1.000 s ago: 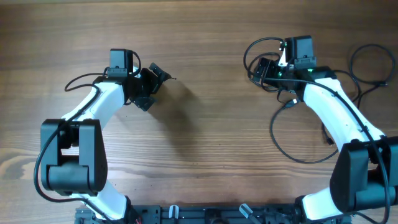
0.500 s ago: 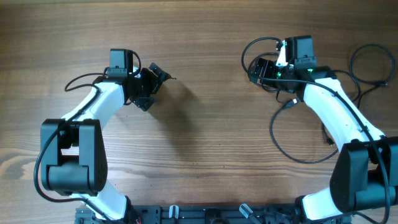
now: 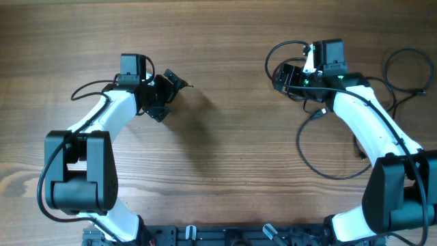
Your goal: Untangle cables
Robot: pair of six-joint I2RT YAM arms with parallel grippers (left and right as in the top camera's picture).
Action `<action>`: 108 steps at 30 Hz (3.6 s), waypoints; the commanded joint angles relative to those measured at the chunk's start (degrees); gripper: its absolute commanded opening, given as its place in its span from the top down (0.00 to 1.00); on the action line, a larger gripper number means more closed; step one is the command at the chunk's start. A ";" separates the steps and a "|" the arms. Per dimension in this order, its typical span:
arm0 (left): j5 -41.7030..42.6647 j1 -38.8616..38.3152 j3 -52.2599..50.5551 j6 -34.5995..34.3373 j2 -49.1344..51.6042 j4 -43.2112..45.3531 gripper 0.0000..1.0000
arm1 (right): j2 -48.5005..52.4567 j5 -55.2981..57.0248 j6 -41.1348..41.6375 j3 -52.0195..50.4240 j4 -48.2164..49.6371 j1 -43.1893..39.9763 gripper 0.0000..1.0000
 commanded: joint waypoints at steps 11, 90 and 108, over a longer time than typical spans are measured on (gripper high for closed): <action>0.68 0.07 0.07 0.33 -1.29 -0.02 0.00 | -17.07 -0.76 -1.01 0.48 0.17 -0.02 0.00; 0.68 0.07 0.07 0.33 -1.29 -0.02 0.00 | -96.24 8.35 -17.59 -65.20 28.15 0.09 0.00; 0.68 0.07 0.07 0.33 -1.29 -0.02 0.00 | -96.21 8.35 -17.62 -65.20 28.15 0.07 0.00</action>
